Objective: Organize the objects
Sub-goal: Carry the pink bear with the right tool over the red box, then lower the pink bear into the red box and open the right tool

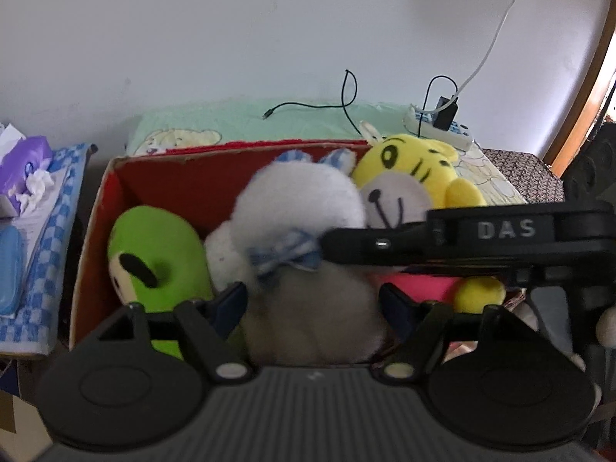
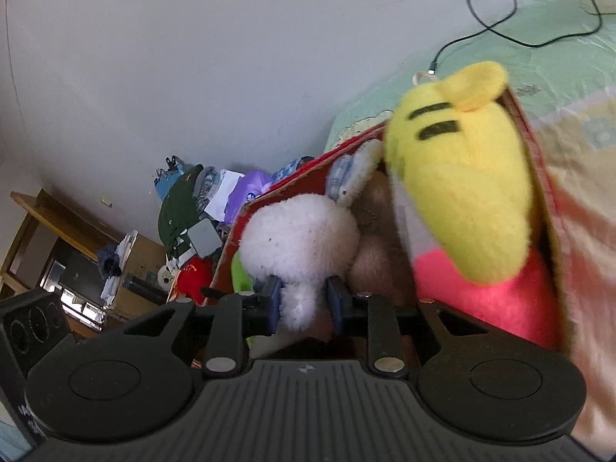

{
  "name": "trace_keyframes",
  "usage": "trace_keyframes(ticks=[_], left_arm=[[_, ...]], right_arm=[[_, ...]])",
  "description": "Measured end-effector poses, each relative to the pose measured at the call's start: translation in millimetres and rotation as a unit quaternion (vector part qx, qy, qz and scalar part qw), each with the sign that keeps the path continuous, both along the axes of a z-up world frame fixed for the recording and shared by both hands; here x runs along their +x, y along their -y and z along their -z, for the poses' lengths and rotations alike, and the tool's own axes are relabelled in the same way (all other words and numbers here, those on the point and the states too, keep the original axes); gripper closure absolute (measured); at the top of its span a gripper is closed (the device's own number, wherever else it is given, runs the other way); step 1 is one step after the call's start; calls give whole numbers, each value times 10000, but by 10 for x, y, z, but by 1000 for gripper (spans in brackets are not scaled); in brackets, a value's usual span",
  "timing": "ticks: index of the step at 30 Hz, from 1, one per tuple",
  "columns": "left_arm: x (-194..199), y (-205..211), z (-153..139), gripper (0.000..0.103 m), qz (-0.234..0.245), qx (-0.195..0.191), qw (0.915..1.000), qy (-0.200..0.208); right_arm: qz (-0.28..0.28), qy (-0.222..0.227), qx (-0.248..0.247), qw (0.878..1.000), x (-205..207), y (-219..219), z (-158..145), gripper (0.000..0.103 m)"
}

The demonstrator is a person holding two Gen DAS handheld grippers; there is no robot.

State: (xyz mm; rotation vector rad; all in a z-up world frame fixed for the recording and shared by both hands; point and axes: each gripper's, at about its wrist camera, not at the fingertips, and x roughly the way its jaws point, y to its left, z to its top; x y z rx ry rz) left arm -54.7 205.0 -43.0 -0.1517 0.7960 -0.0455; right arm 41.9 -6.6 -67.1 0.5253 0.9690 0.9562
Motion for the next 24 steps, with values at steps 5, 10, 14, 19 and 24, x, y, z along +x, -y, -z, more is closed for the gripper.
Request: trace_keyframes(ticks=[5,10,14,19,24], left_arm=[[-27,70,-48,20,47,167,9998,13],[3,137,-123,17,-39,363,9993,-75],[9,166,-176,15,-157,511,9985,-147],[37,287,-183,13,-281,834,9956,-328],[-4,404,-209,13,-466,1165,9912,-424]], right_arm=[[104,117,-167,9997,-79,33,-87,76],[336,317,-314,9984,-205,40,-198,72],[649,471,-519,9954,-293,104,-280,72],[959,730,-999,9877,-392,171,-366,72],[1110,812,-1276,9822,-426,205,-381,72]])
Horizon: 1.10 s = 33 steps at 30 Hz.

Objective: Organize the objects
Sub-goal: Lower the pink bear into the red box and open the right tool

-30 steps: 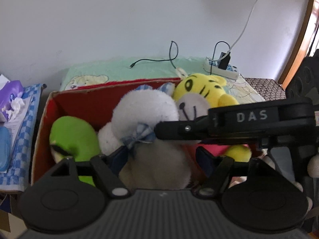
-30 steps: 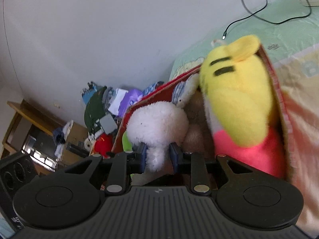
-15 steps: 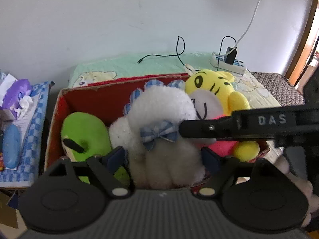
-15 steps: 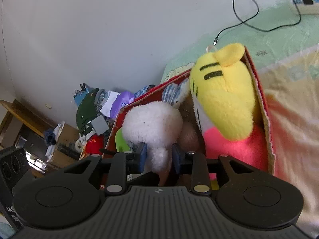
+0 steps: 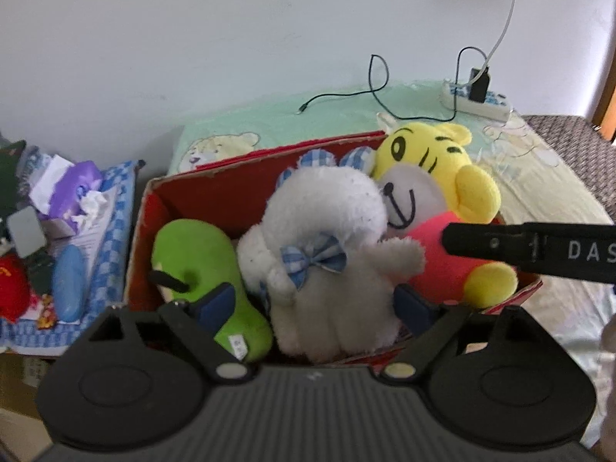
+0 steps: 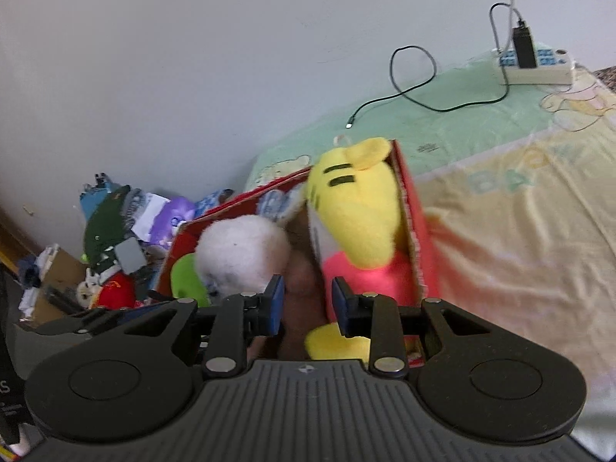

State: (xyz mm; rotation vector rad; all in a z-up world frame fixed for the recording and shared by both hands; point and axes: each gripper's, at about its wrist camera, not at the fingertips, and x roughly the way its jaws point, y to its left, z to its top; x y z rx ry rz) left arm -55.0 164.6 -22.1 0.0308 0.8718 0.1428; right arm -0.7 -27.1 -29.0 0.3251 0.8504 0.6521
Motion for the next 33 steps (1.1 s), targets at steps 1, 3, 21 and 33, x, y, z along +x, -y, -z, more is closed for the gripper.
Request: trace_keyframes(ticks=[1,3,21,33], left_arm=[[-8,11,-6,13,-44,28,10000,-13],[-29,38,-23,12,-147,62,9999,-60],[-188,621,-120,8,-817,204,9960,-295],[-247,1167,-22,7,-725,163,9960,-490]], right_arm=[[-5,23,-30,10000,-2,4,-2,72],[-40,118,-129,9998,-20,8,-21,72],[210,260,-732,9968,-135,613,-101,72],[416,229,-1217,9914,-156,1020,-19,72]])
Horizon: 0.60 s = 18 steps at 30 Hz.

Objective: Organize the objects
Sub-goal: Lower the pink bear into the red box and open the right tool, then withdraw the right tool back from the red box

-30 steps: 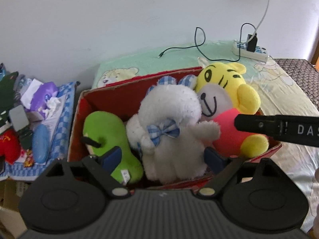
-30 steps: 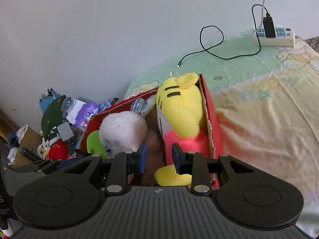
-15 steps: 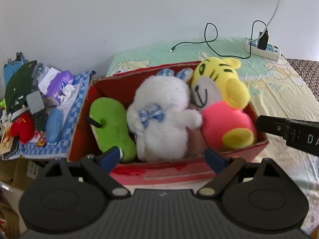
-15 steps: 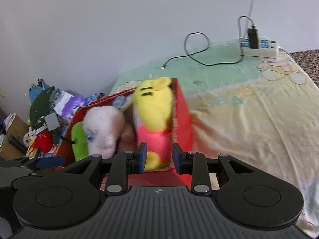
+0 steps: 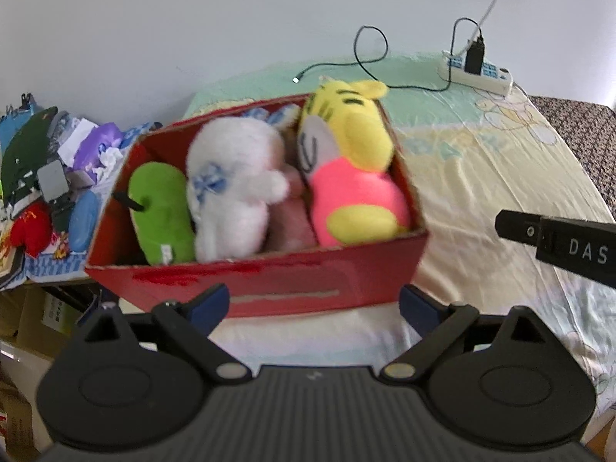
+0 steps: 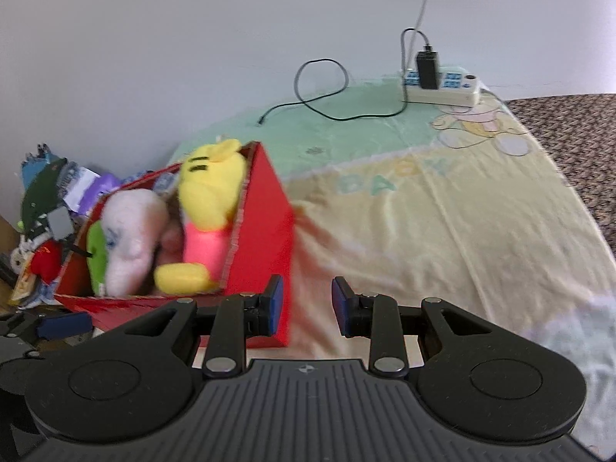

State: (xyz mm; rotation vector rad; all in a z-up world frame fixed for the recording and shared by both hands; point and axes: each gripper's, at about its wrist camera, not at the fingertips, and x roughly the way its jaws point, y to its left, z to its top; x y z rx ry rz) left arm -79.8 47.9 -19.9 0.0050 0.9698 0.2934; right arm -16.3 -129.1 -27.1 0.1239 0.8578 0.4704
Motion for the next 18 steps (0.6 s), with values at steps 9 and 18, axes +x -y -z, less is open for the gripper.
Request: trace_keyframes(ticks=[9,18], left_arm=[[7,359,71,7,161,-82,9998,-37],[-2,533,164,7,57,-93,9999,-117]], right_arm=[[92,64,-451,9989,-9,252,67,72],[129,224,-743,9969,-29,413,95,72]])
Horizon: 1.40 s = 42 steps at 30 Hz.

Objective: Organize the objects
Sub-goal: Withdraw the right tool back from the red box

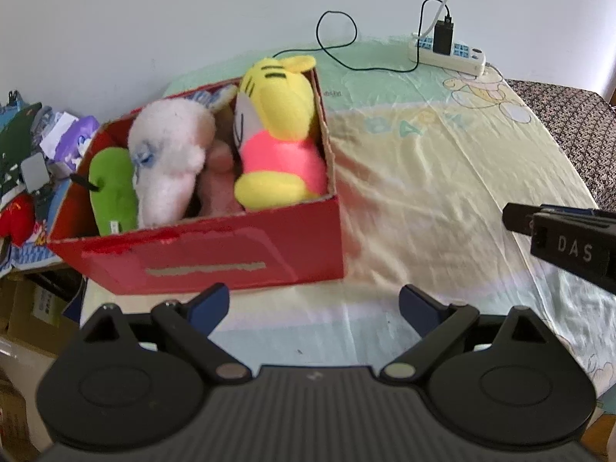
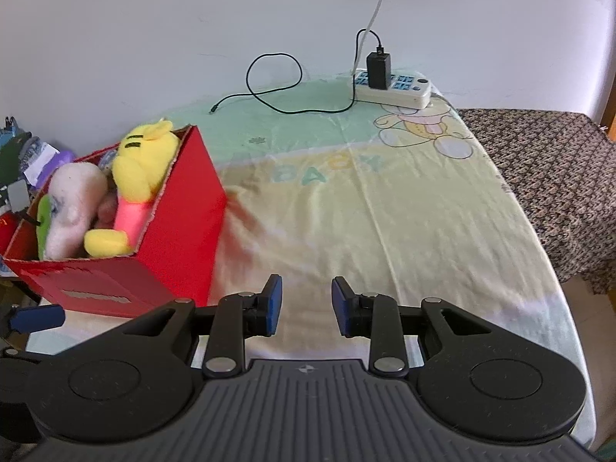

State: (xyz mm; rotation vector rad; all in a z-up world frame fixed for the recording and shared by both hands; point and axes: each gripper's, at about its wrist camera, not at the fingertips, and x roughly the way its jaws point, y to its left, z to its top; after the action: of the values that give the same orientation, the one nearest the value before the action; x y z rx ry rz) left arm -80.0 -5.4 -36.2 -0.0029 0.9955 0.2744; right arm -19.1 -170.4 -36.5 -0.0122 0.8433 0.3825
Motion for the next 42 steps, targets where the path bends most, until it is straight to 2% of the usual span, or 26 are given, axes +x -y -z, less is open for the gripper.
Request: trace_keyframes(ticks=[6,8,16,32,36,42], left_arm=[[-49,17,57,7,-80,-59,9999,-90],[-59,-8,81,7,-124,-112,9998,-131],[-49,-123,34,7,-13,36,10000,-50],[-149,-814,-18,5,-88,124,9999,-34],[-167,-970,-46,5,-136,142,9998,-15],[-155,-1173,-107,5,-192,190,9996,50]], right_arm=[[5,17,-155,9999,-17,7,54,71],[40,36,-233,9997,-25,-9,62,68],[143,179,-380,9990,-87,-181,15,67],[118,118,-319,9994,-258,-817,-50,66],[112,123,-295,9994,-294,-941,-75,62],[65,186,-262,9995,-315,-1102,-164,61]])
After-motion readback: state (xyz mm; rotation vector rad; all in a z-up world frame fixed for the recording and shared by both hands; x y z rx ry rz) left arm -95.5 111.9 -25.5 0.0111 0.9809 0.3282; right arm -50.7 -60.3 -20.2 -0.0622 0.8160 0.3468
